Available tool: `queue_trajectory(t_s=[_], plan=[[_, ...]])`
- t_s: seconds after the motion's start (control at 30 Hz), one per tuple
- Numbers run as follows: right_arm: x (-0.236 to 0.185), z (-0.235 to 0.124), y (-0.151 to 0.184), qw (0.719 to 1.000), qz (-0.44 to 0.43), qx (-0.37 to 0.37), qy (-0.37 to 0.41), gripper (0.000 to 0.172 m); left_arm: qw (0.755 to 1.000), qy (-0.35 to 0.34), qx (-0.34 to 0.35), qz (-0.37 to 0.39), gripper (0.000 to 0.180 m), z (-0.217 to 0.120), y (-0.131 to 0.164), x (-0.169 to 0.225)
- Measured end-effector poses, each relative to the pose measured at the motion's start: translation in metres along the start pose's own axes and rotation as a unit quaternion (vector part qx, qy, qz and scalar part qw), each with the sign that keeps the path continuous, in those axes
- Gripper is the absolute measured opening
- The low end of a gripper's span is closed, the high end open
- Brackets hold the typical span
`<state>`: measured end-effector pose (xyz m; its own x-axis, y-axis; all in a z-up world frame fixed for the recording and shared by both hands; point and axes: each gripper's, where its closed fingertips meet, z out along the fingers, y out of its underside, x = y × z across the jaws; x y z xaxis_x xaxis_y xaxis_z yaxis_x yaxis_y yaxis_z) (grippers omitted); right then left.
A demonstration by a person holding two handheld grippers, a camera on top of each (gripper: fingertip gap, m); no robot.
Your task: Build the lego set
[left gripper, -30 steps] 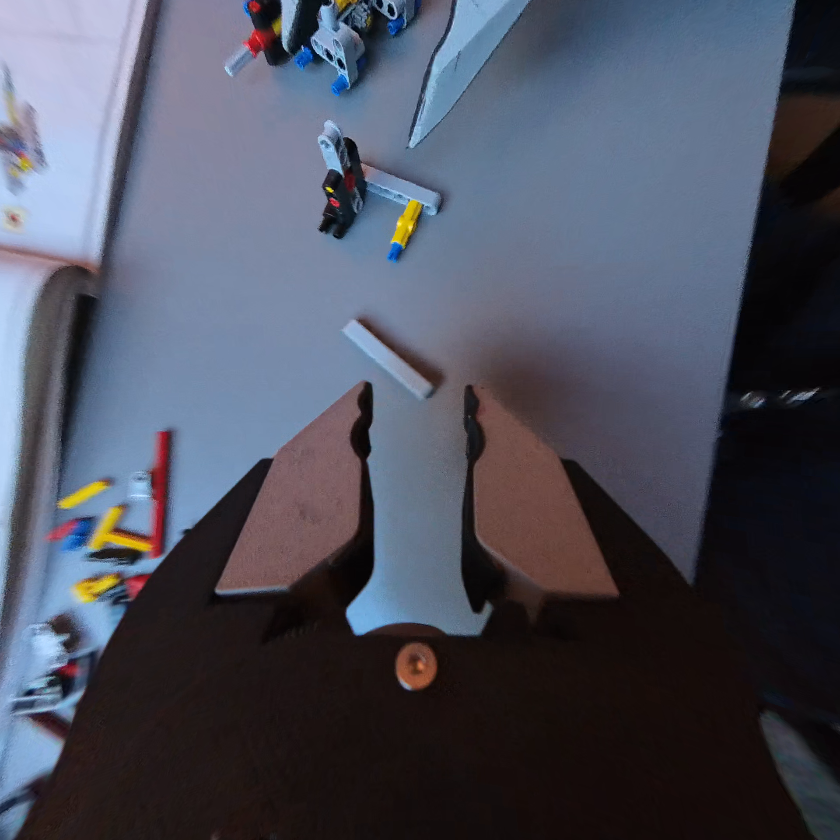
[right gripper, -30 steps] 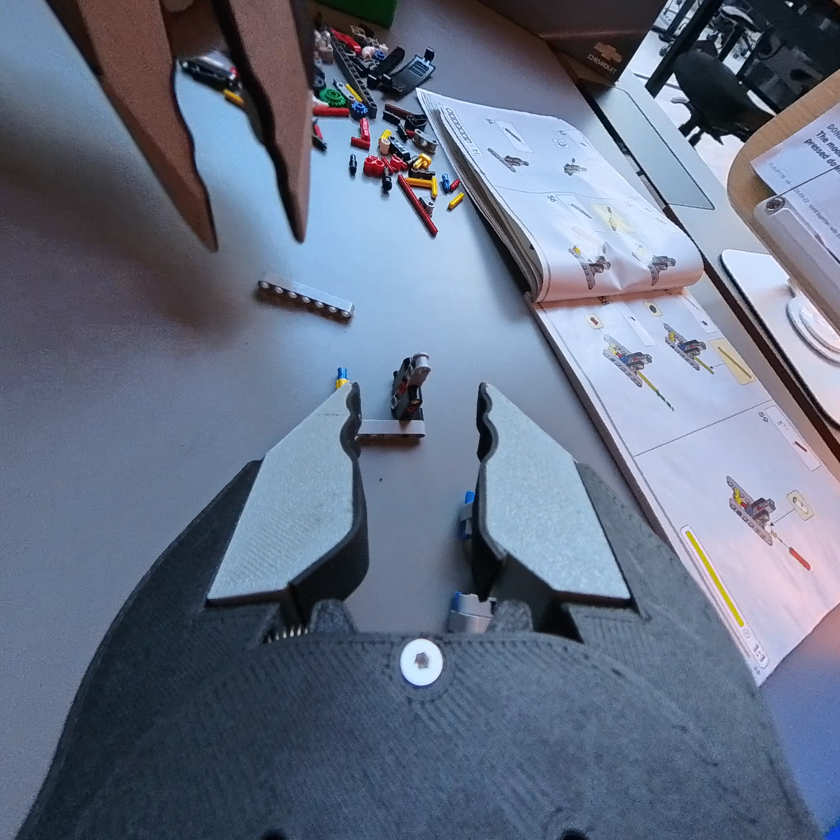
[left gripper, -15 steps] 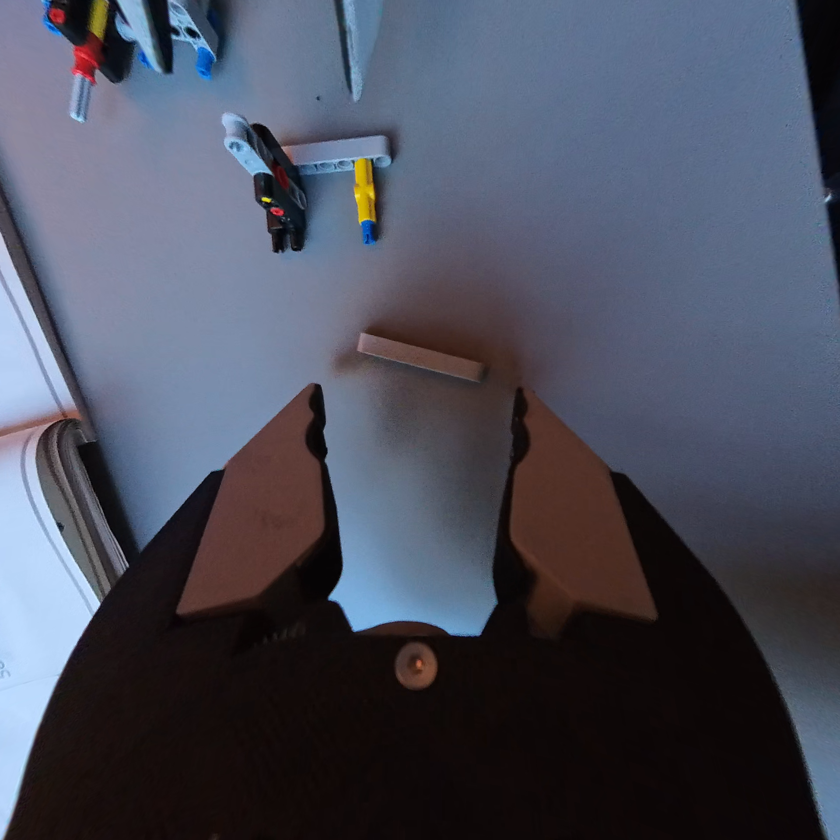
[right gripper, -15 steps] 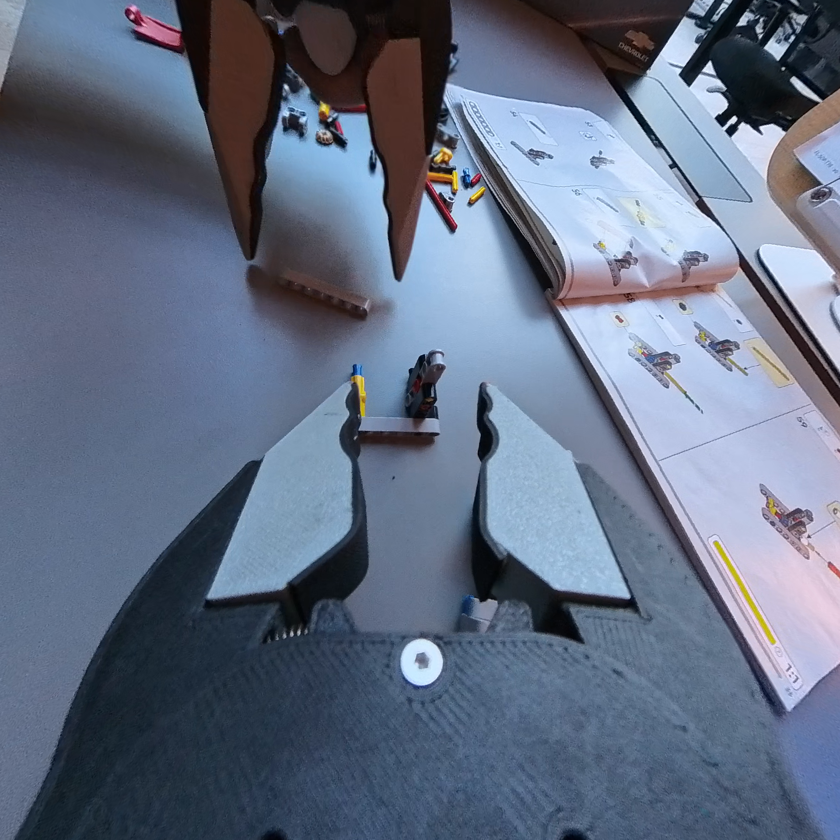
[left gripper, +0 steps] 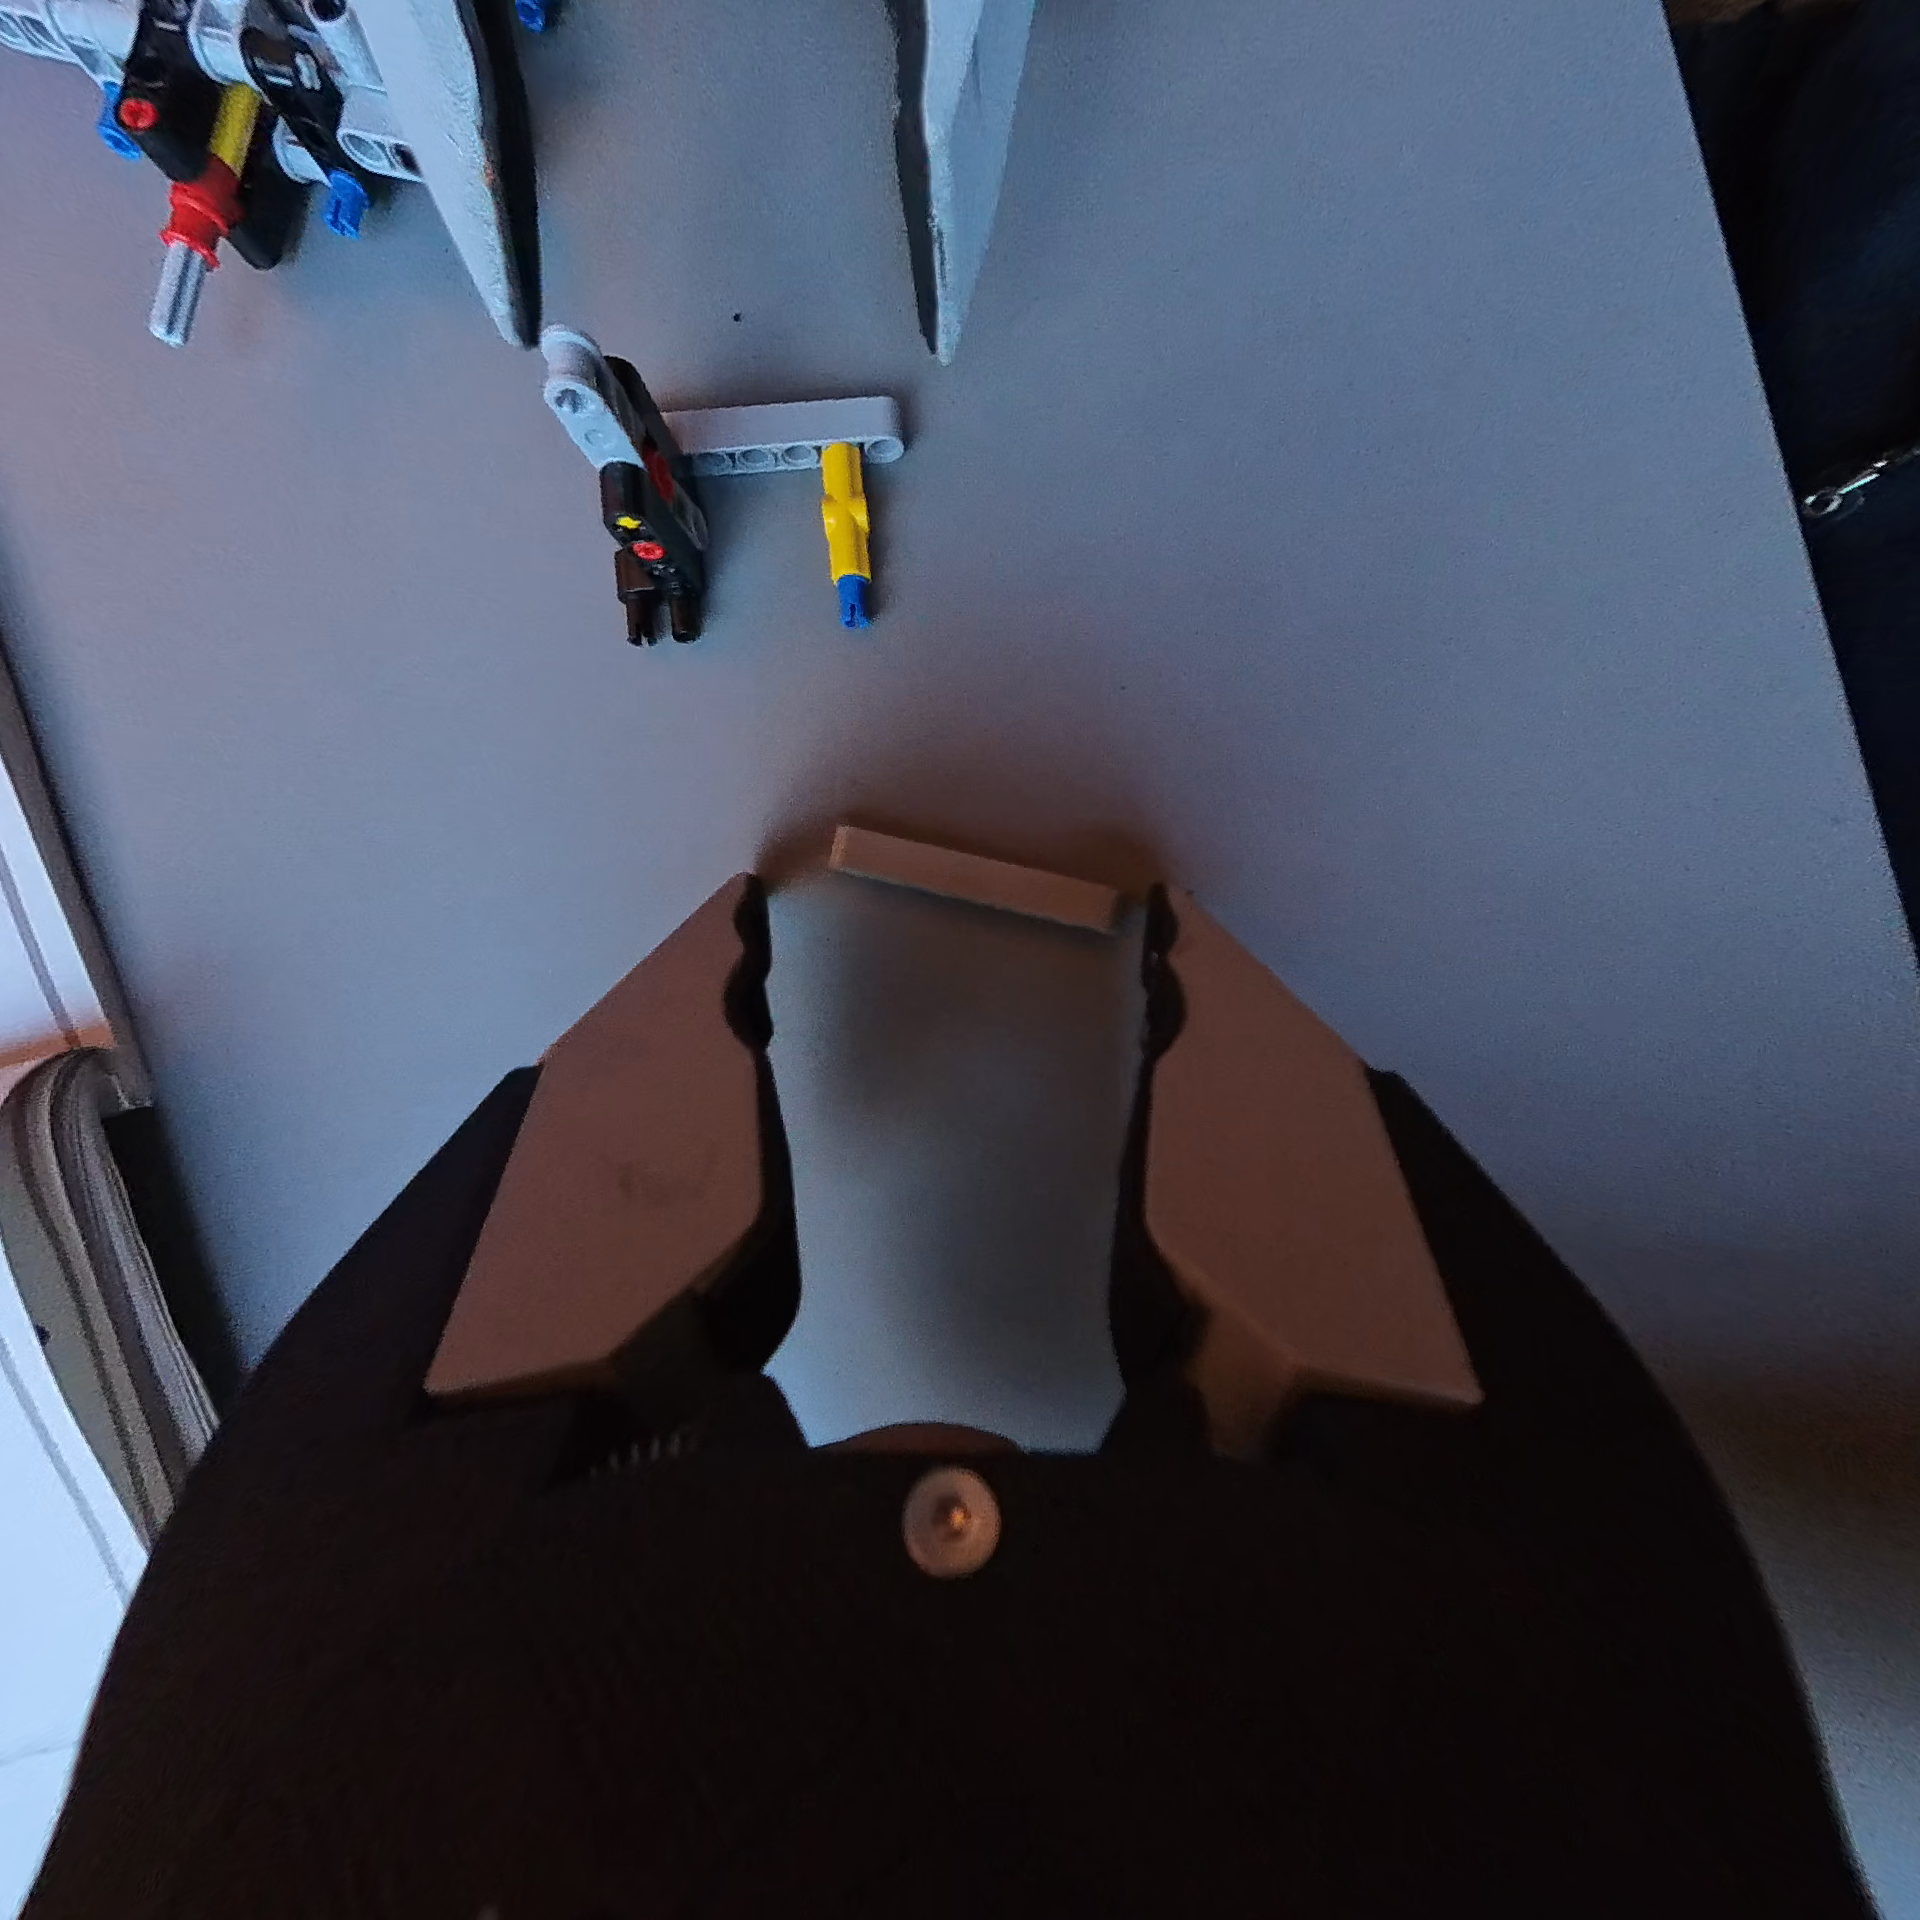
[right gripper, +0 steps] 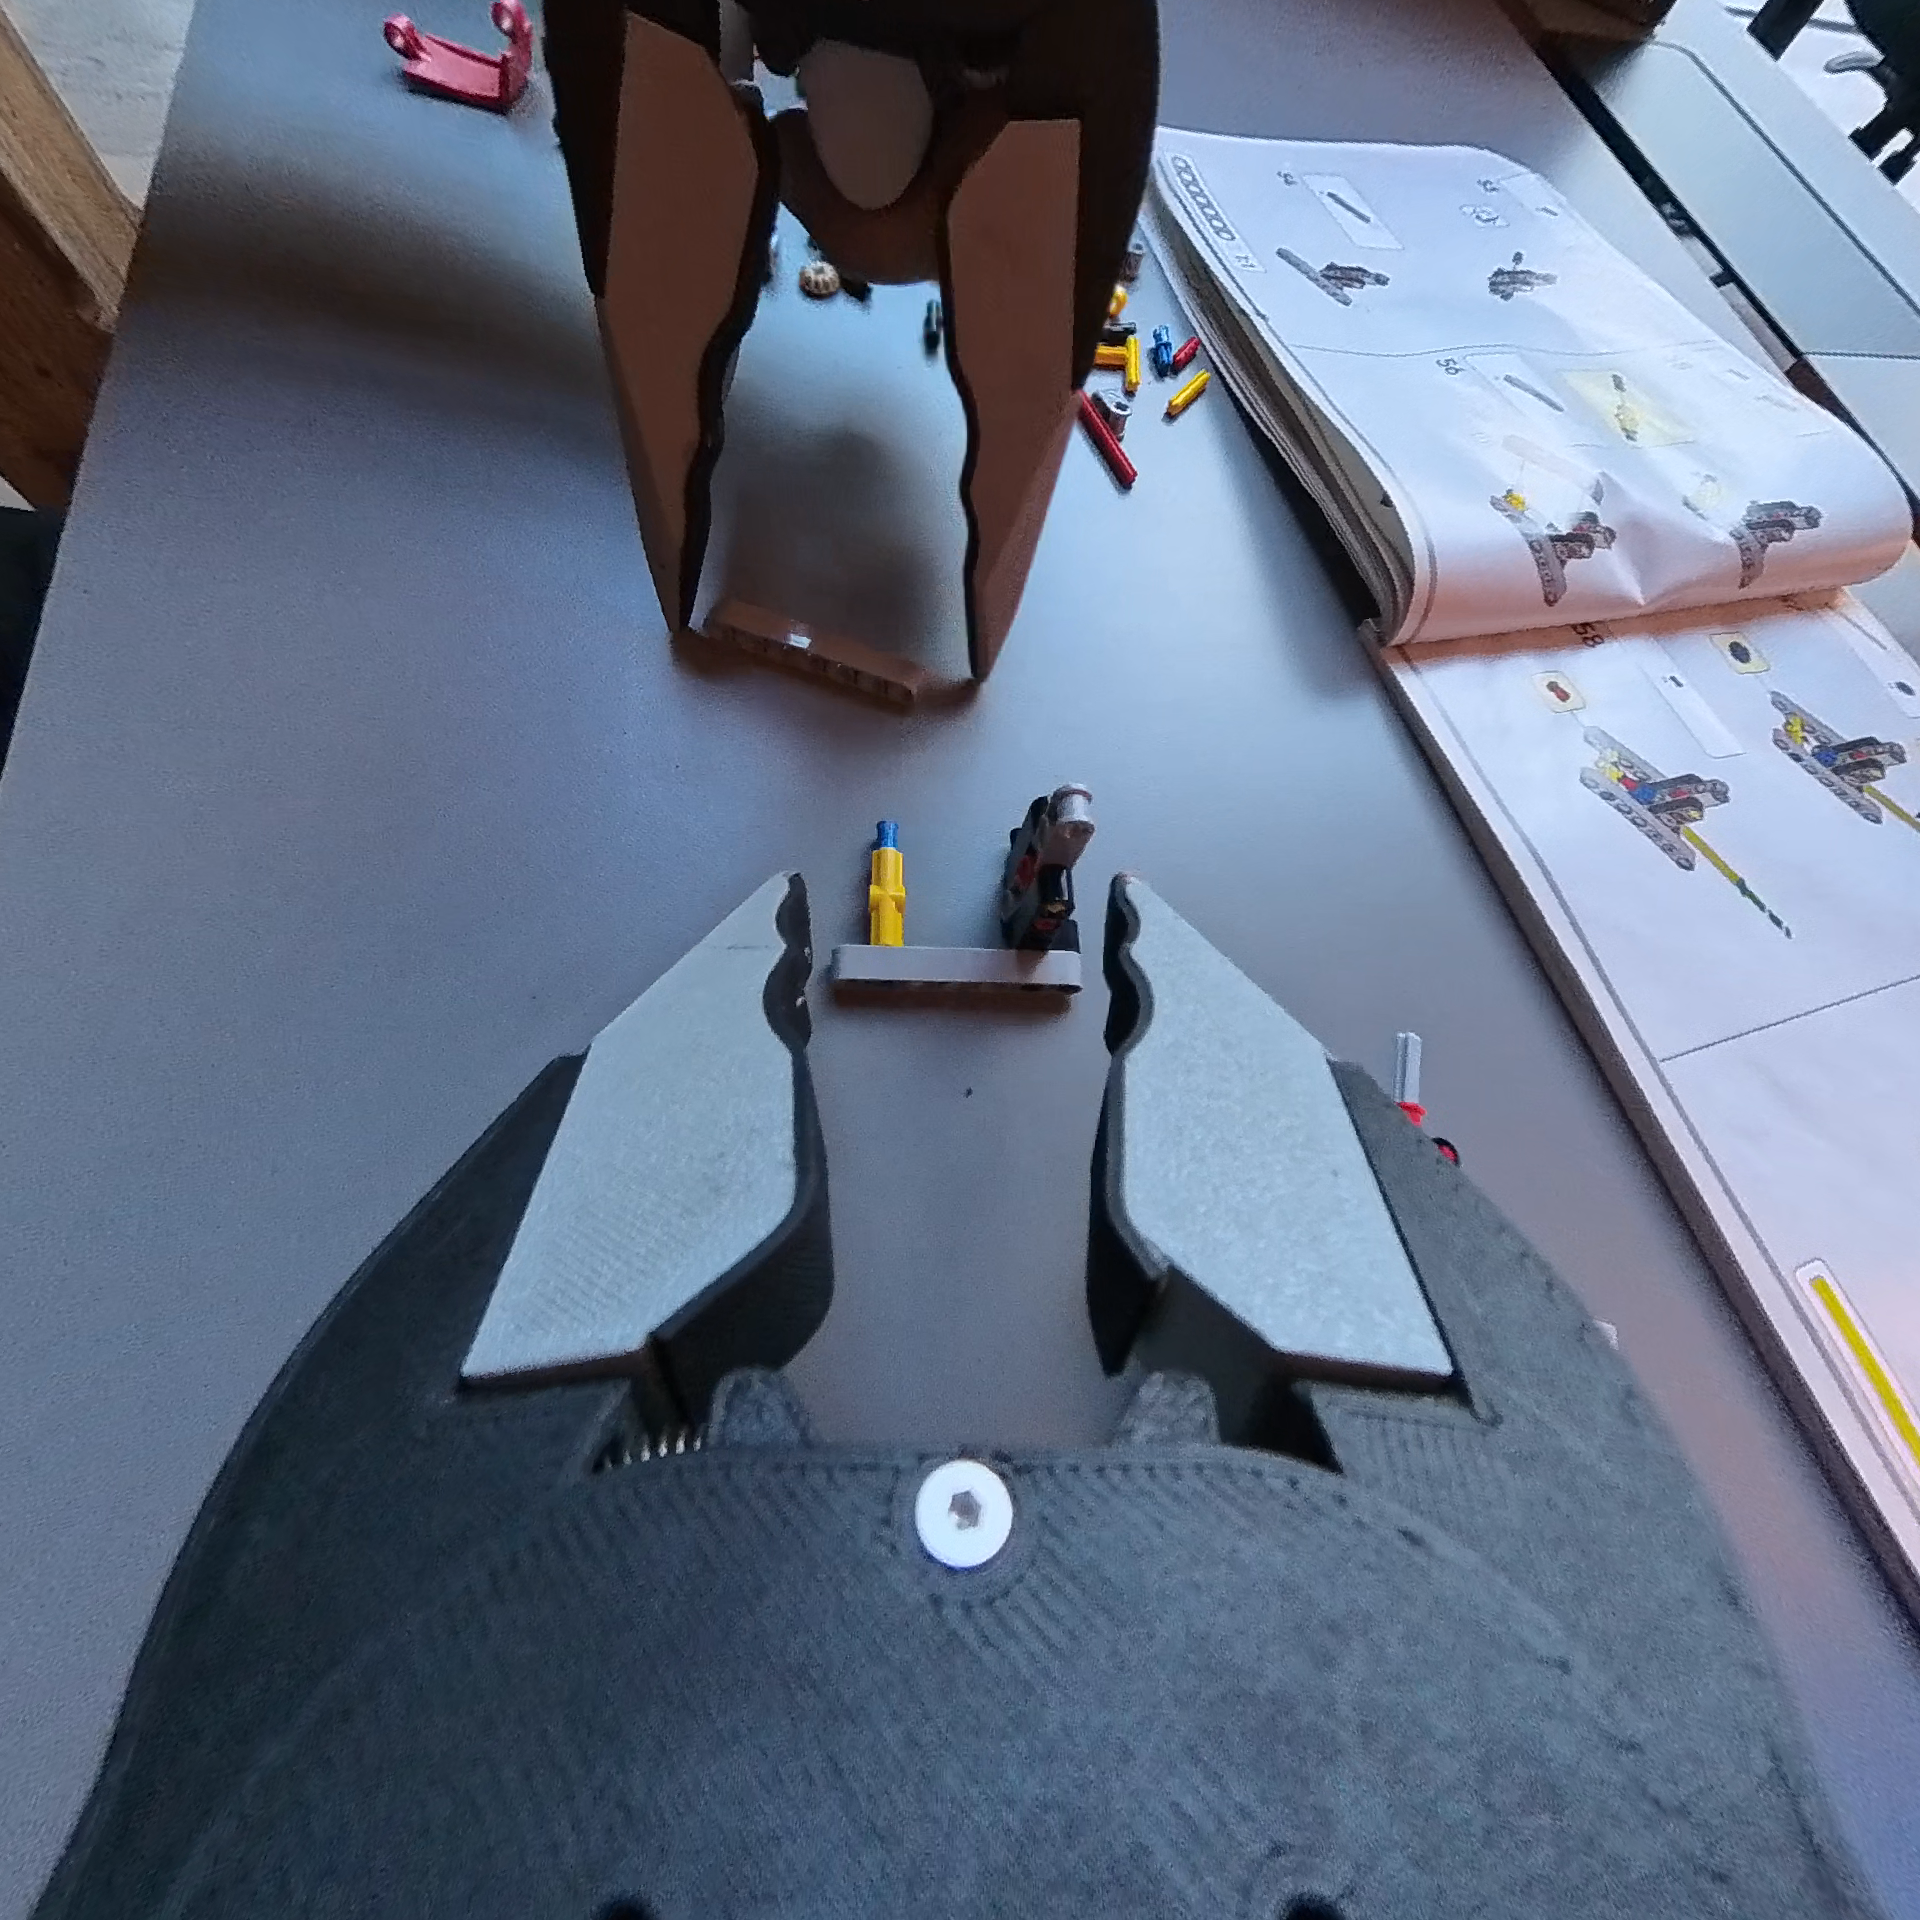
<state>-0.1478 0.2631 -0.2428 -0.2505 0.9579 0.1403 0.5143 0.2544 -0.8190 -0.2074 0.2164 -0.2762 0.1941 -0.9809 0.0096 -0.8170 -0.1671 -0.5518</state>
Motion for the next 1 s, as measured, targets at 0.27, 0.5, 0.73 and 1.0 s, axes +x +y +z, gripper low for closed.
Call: queue_trajectory(t_s=[0.27, 0.5, 0.73, 1.0], plan=[[-0.002, 0.001, 0.000, 1.000, 0.000, -0.001, -0.005, 0.054, 0.998, 0.024, -0.024, 0.058, 0.065, -0.002, 0.002, 0.003], [-0.002, 0.001, 0.001, 1.000, 0.000, -0.002, -0.005, 0.054, 0.995, 0.046, -0.043, 0.075, 0.060, 0.000, 0.000, 0.004], [-0.002, 0.001, 0.002, 1.000, 0.002, -0.005, -0.007, 0.053, 0.998, 0.040, -0.006, 0.046, 0.055, 0.001, -0.003, 0.003], [0.004, 0.004, 0.011, 0.999, 0.034, -0.025, -0.004, 0.055, 0.992, -0.070, 0.044, -0.093, 0.055, 0.009, -0.017, -0.027]])
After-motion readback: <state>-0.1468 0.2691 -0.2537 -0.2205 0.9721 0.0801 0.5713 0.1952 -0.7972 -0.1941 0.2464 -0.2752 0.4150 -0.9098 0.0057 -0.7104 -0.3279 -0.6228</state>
